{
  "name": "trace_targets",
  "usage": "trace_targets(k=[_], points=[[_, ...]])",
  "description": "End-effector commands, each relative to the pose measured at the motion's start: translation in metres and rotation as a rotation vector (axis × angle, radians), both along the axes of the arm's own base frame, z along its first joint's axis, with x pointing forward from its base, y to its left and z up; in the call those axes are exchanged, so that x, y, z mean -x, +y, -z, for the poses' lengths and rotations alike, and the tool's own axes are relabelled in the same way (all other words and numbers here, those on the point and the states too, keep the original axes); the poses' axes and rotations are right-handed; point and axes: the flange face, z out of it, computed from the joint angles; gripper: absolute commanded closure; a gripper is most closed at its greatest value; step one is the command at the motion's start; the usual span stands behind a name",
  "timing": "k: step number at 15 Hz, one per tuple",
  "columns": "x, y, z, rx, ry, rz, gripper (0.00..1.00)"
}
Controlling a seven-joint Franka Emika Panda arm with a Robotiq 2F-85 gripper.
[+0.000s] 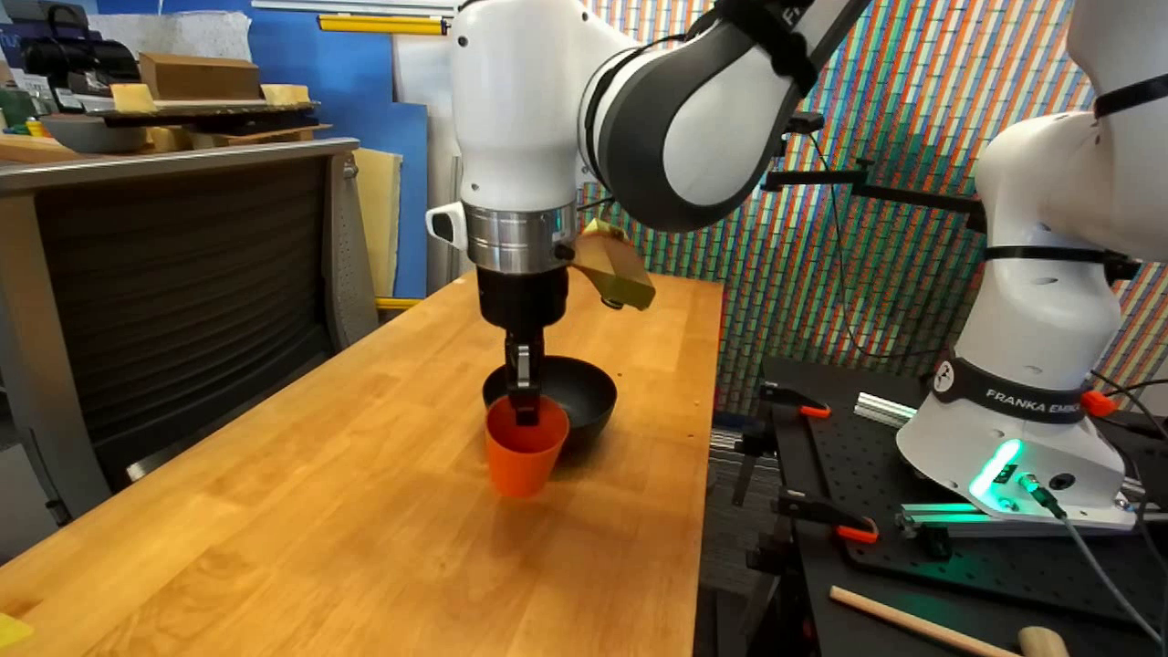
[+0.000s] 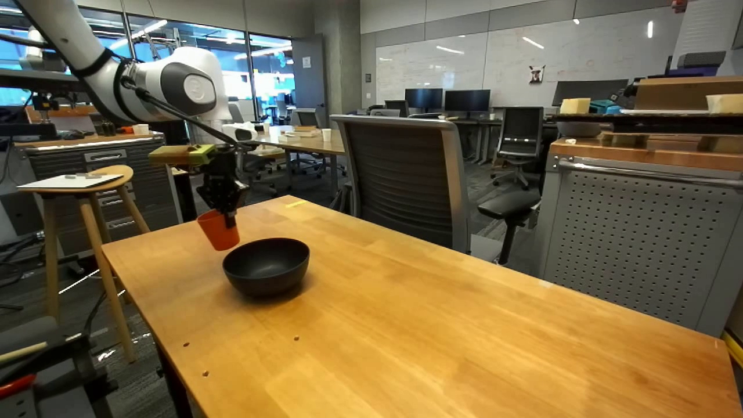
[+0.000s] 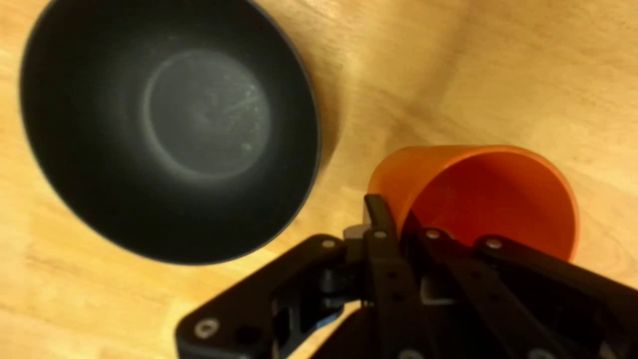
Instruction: Put the orange cup inside the black bowl, take it out then put it back inside
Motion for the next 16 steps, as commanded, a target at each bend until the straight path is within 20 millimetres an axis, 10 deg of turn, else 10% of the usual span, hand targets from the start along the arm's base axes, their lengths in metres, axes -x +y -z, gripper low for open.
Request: trace_targets(k=[1, 6, 16], points=[[-0.01, -0.016, -0.035, 0.079, -0.114, 0.048, 0.99], [-0.024, -0.05, -0.043, 0.246, -0.284, 0.112, 0.99], [-0.011, -0.099, 0.033, 0.154, 0.033, 0.335, 0.99]])
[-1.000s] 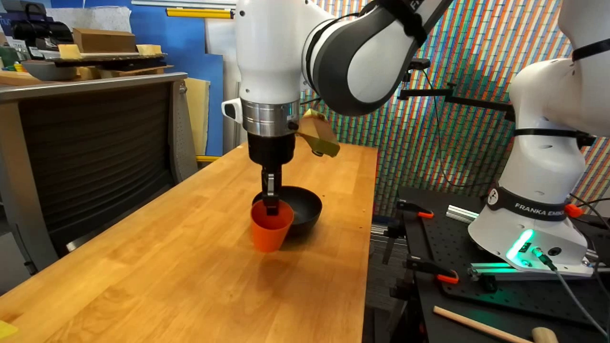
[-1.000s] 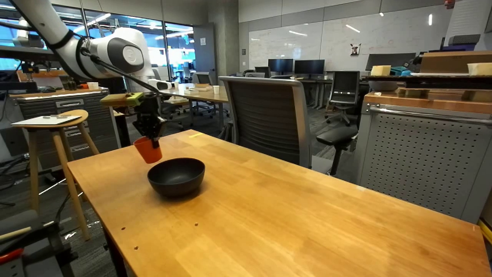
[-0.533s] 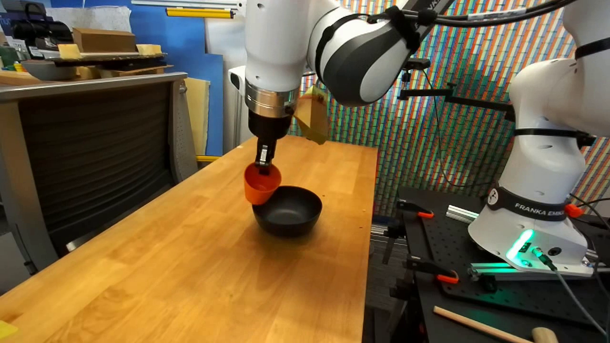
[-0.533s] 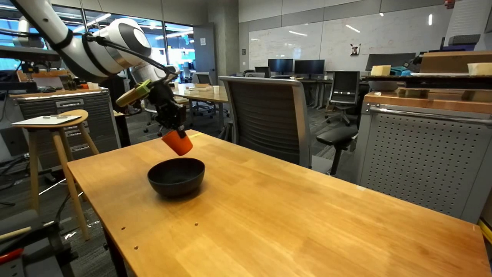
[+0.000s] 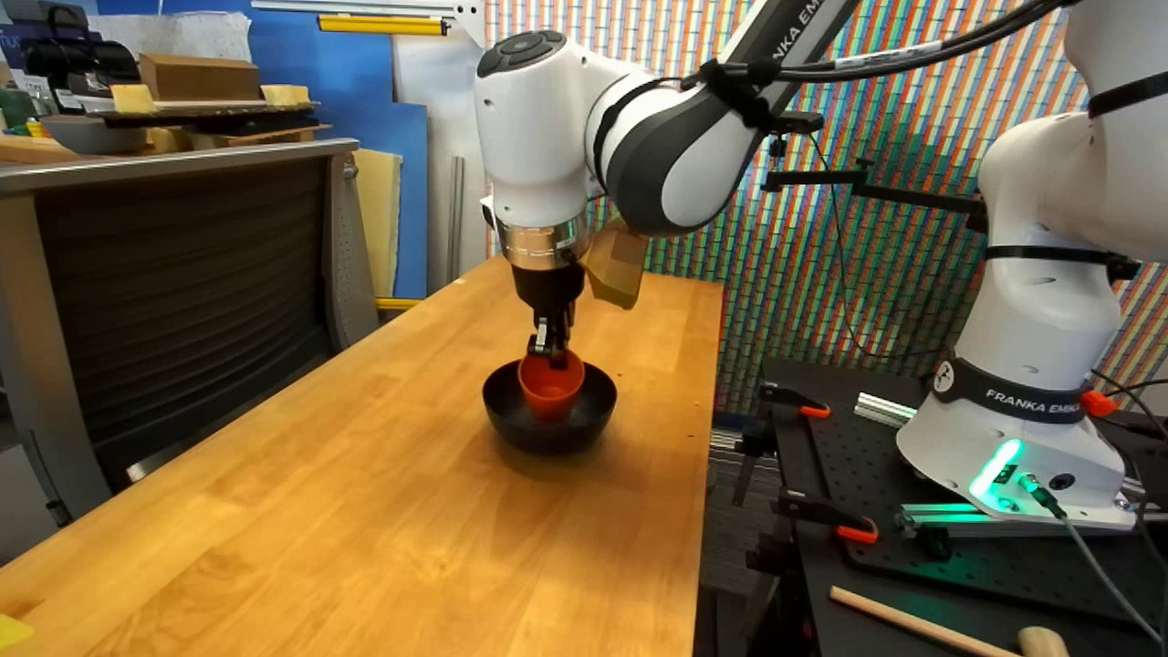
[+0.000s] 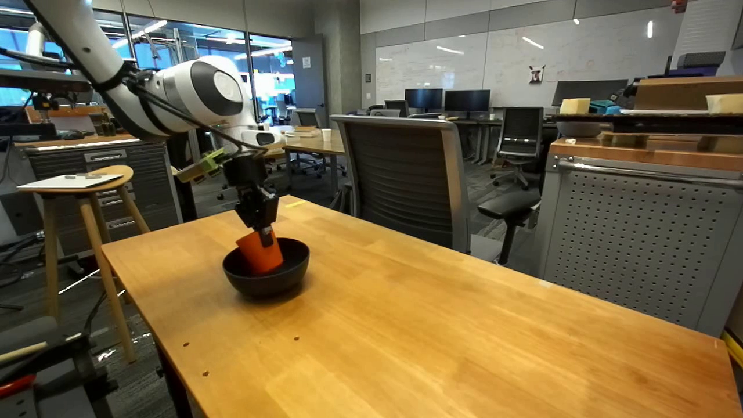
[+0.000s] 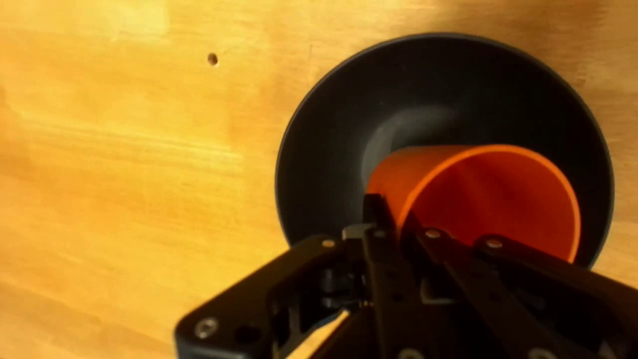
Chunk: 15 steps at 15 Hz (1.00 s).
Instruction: Put the orange cup inside the black bowl, take it out then put it back inside
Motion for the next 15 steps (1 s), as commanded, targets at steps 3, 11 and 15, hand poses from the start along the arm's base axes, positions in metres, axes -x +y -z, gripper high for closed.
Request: trace_targets(k=[3, 11, 15], points=[[-0.005, -0.014, 0.022, -0.202, 0.126, 0.091, 0.94], [-0.017, -0.028, -0.029, -0.165, 0.042, 0.019, 0.25], [0.008, -0.028, -0.061, -0.207, 0.091, -0.08, 0.0]])
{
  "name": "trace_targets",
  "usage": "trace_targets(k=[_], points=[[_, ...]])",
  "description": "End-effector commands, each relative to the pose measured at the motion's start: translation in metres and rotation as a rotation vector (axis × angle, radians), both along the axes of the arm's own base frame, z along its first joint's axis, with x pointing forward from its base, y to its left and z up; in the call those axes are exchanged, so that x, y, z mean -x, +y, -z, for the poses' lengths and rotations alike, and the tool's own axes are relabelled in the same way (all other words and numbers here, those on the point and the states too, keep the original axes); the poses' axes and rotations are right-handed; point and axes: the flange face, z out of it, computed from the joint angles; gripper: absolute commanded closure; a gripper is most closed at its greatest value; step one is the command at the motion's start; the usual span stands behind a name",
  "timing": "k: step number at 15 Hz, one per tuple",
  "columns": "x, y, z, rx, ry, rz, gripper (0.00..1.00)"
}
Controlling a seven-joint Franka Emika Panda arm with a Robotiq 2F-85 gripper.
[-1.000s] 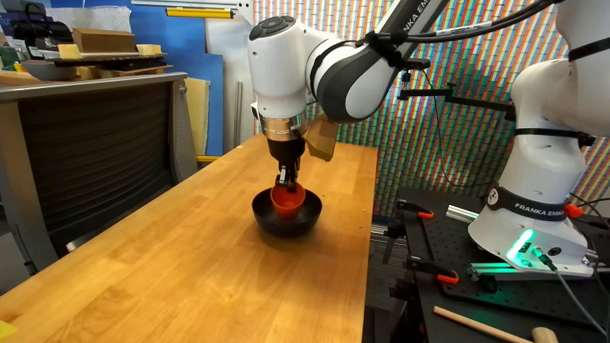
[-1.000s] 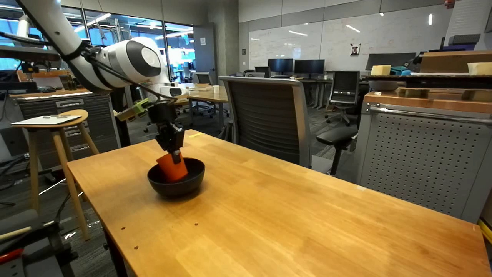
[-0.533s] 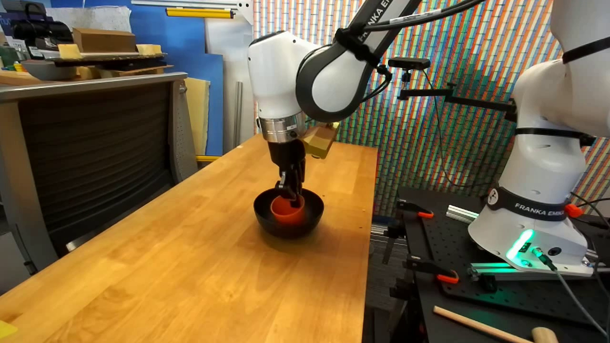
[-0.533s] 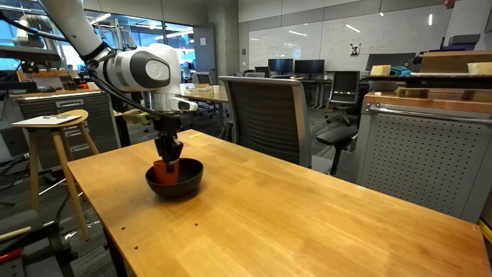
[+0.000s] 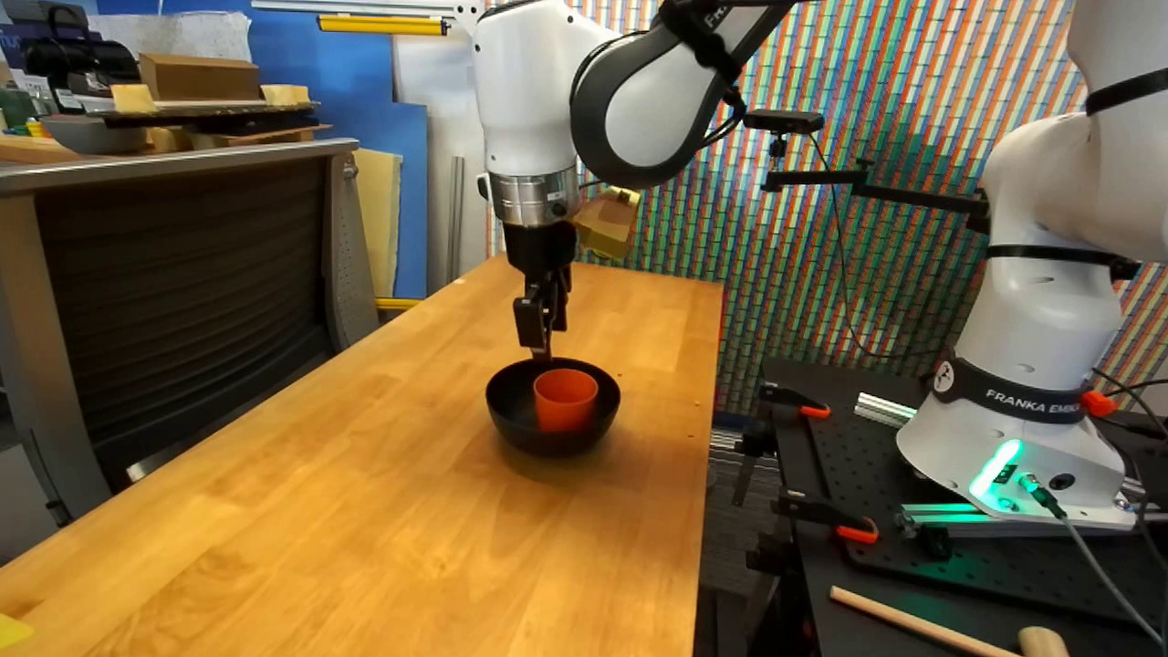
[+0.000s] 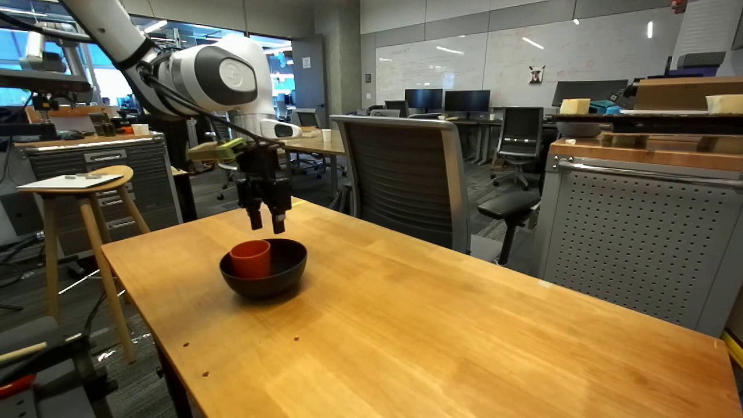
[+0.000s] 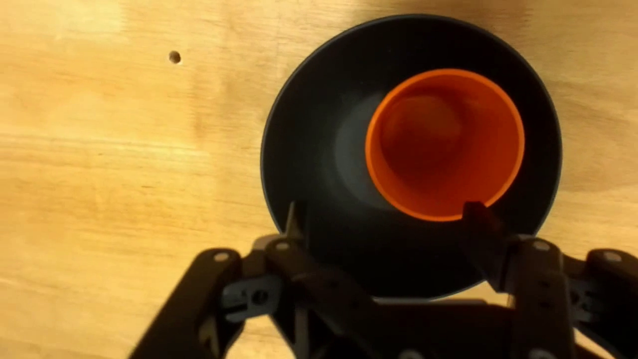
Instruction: Put the orange cup inside the black bowl, take it out then put it back inside
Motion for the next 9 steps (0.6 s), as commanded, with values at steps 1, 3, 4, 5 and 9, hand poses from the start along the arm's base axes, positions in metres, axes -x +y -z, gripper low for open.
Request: trace_targets(k=[1, 3, 4, 5, 9], points=[[0.032, -0.002, -0.04, -0.052, 0.048, -0.102, 0.0], [0.058, -0.003, -0.064, -0.13, 0.125, -0.111, 0.0], [0.028, 0.002, -0.033, -0.068, 0.091, -0.078, 0.0], [0.033, 0.003, -0.043, -0.076, 0.094, -0.084, 0.0], [0.034, 0.003, -0.032, -0.073, 0.108, -0.084, 0.0]])
